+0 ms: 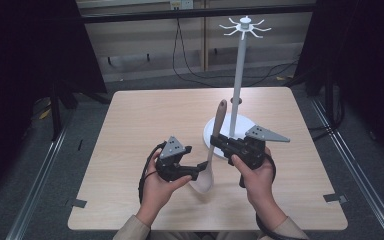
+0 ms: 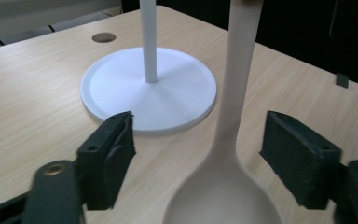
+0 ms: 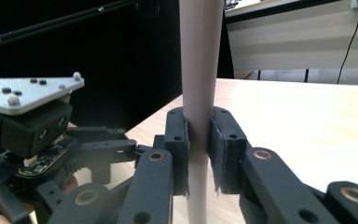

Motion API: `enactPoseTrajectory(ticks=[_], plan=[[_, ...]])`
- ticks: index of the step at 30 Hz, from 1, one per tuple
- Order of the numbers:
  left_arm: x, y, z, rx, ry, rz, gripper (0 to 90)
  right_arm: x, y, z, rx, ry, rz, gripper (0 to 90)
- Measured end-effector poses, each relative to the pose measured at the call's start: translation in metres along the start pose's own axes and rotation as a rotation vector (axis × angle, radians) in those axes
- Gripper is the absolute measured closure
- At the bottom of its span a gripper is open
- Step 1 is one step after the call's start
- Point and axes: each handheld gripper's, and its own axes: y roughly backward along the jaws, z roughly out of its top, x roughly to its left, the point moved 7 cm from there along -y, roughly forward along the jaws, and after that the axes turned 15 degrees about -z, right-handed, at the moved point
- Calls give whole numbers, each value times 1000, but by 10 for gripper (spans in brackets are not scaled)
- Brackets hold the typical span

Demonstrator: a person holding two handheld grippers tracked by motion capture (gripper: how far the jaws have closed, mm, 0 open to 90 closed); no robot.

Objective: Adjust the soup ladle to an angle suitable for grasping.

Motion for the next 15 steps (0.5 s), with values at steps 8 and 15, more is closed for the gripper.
enactPoseTrajectory(ticks=[8,15], plan=[[5,2,-24,20,35,-15,132,-6,1,15,-1,49,-15,788],[14,5,-41,57,48,3,116,-15,2,31,-17,74,-31,787]])
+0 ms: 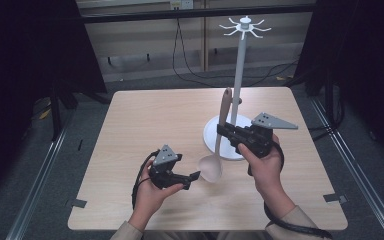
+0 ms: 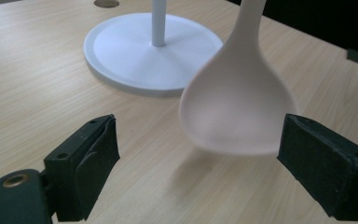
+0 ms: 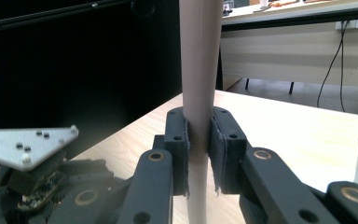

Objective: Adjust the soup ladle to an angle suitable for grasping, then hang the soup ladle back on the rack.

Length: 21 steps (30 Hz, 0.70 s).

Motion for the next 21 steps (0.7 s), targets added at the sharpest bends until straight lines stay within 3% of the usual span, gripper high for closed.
enactPoseTrajectory(ticks=[6,21], plan=[[6,-1,-13,29,17,8,106,-4,0,16,-14,21,5,787],[9,-3,-19,49,24,11,99,-12,1,54,-32,38,5,786]])
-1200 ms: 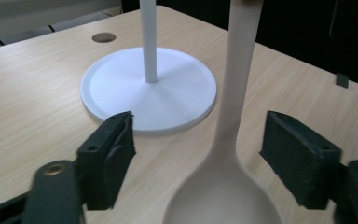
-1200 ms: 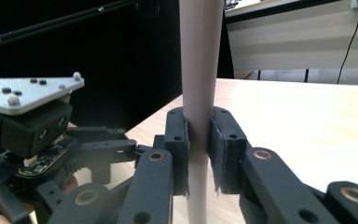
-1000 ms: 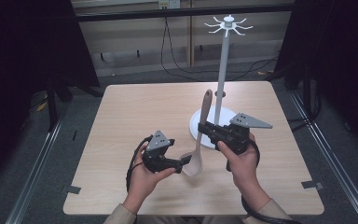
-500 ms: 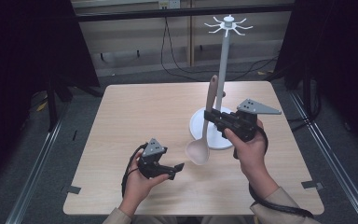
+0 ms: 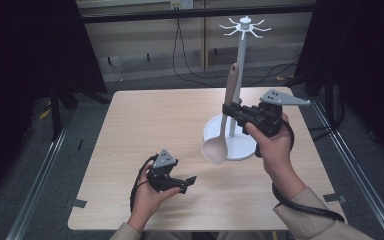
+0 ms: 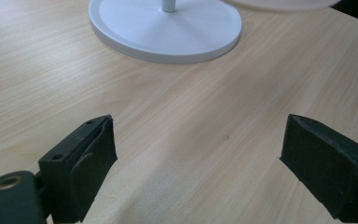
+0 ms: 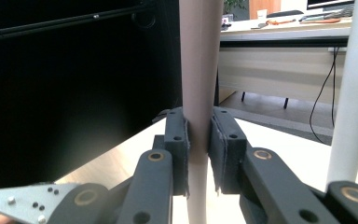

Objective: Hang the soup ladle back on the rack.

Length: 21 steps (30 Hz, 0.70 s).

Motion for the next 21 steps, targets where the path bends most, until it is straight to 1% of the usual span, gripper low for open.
enactPoseTrajectory(ticks=[3,7,9,10,15,21], plan=[[1,1,1,-12,7,7,99,-1,0,8,-7,4,0,787],[1,2,0,-15,16,1,99,-4,-1,15,-6,17,-9,786],[1,1,-1,-10,13,-3,99,-6,-1,21,-5,15,-12,786],[1,1,-1,-8,13,0,99,-6,-1,21,-5,15,-12,786],[1,0,-1,-6,15,-2,98,-8,-2,32,-8,24,-12,786],[1,1,-1,-11,14,-3,98,-9,-5,37,-3,21,-13,786]])
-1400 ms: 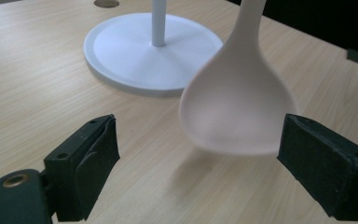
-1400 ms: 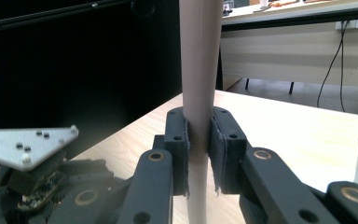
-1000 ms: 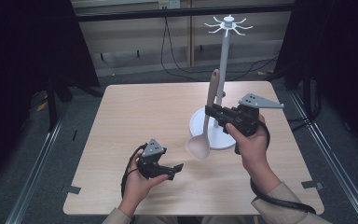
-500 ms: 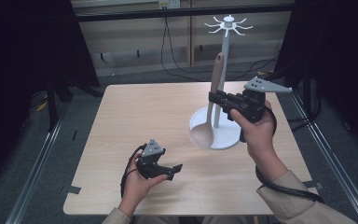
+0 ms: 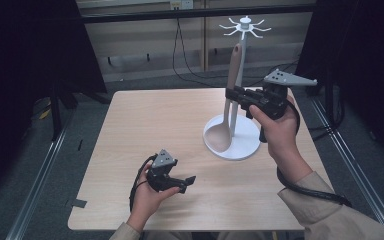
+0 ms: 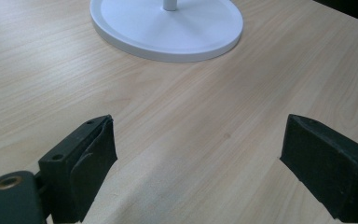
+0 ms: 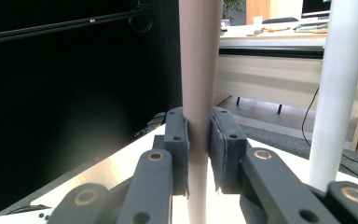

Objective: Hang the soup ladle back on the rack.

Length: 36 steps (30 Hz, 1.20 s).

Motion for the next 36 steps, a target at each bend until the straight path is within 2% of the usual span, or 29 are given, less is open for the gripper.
enactPoseTrajectory(ticks=[25,36], plan=[[2,0,-2,1,7,6,99,-13,-14,6,-1,-31,-4,785],[2,0,-3,10,4,8,99,-15,-14,9,-8,-44,5,785]])
